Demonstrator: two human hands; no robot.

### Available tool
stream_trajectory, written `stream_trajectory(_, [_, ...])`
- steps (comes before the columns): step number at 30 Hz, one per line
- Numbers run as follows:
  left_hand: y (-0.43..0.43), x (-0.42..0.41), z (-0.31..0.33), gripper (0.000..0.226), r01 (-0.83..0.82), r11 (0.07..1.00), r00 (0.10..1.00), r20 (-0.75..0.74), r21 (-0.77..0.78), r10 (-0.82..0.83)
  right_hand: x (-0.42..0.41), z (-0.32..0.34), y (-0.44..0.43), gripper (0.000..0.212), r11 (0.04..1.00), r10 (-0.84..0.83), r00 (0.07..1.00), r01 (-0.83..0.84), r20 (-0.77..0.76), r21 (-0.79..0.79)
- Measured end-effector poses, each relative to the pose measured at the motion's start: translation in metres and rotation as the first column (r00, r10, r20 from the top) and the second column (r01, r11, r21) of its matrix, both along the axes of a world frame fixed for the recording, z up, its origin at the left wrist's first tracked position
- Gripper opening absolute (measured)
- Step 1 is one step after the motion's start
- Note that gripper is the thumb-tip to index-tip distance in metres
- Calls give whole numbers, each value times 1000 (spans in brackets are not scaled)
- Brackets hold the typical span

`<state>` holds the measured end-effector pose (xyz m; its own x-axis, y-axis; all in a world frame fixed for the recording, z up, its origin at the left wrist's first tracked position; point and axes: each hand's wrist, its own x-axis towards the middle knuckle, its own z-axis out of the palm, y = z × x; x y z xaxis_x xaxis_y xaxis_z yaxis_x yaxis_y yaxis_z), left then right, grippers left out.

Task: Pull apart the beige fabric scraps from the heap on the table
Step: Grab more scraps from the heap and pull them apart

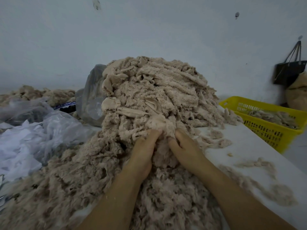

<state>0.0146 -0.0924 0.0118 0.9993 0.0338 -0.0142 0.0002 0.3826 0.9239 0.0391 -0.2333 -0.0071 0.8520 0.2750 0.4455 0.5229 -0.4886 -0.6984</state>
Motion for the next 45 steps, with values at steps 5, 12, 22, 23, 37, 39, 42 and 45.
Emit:
stream_trajectory(5, [3,8,0,27,-164,977,986,-20,-133,163,-5,5,6,32,977,122,992,-121,-6,-178])
stream_trajectory(12, [11,11,3,27,-76,932,997,-16,-354,75,-1,4,-12,40,999,-36,955,38,-293,3])
stream_trajectory(22, [-2,1,-4,58,90,981,996,-38,170,-84,-4,10,-2,43,947,11,937,103,-349,306])
stream_trajectory(23, [-3,1,-5,57,81,983,996,-39,167,-76,-2,11,-1,36,936,-34,937,152,-347,317])
stream_trajectory(37, [19,6,5,41,42,961,994,-88,-274,-69,27,7,-38,40,543,-347,757,643,-553,539])
stream_trajectory(39, [22,7,5,40,76,950,994,-53,-303,-96,25,10,-44,40,582,-349,765,630,-541,514])
stream_trajectory(42, [18,5,6,34,141,948,989,-8,-286,-149,20,6,-36,23,894,-233,866,370,-442,254])
stream_trajectory(45, [16,4,5,36,170,948,985,11,-269,-174,17,1,-21,48,993,-84,944,104,-318,47])
